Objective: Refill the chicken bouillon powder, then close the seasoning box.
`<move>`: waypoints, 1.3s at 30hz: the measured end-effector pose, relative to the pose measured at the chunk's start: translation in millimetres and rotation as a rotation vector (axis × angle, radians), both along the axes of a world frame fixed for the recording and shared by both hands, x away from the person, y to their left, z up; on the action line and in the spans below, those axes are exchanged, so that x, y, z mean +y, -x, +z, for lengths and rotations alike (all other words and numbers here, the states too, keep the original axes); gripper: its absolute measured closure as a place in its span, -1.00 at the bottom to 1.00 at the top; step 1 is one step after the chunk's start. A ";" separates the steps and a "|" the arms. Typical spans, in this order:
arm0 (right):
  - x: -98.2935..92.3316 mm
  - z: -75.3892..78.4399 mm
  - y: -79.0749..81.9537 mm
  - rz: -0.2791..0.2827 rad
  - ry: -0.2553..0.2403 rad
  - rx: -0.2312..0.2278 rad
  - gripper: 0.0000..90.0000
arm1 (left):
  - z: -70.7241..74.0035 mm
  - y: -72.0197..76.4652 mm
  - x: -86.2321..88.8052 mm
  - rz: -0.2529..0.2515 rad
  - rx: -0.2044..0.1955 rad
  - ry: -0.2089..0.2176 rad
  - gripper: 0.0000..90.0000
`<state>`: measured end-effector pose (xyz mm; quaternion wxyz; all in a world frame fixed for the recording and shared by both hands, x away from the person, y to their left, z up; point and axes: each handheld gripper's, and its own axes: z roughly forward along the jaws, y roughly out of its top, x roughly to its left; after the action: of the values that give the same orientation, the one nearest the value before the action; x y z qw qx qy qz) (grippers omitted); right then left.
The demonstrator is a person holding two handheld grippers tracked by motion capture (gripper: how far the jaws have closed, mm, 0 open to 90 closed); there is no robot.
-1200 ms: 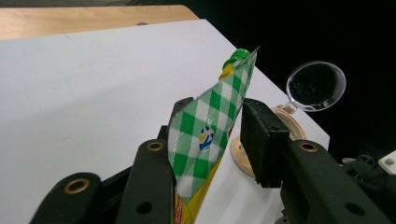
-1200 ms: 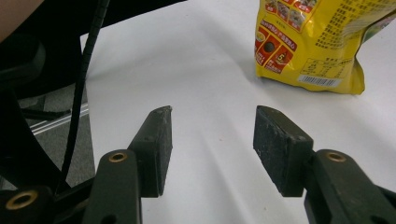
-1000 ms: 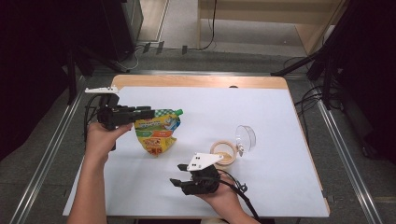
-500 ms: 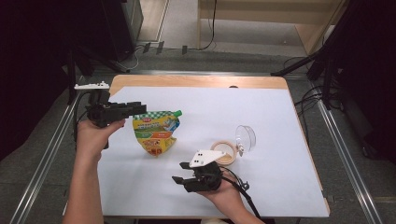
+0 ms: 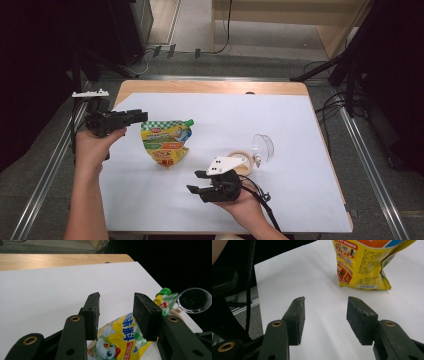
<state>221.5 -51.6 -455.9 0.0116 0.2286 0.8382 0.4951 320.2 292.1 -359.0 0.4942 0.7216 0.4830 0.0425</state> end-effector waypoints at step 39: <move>-58.2 57.8 -27.8 -0.082 -0.028 0.020 0.21 | -32.6 -13.3 -1.5 0.008 0.081 -0.040 0.12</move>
<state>249.3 -109.8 -398.1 0.0202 0.2677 0.8212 0.5036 333.5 290.6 -391.6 0.4597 0.7304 0.5045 0.0249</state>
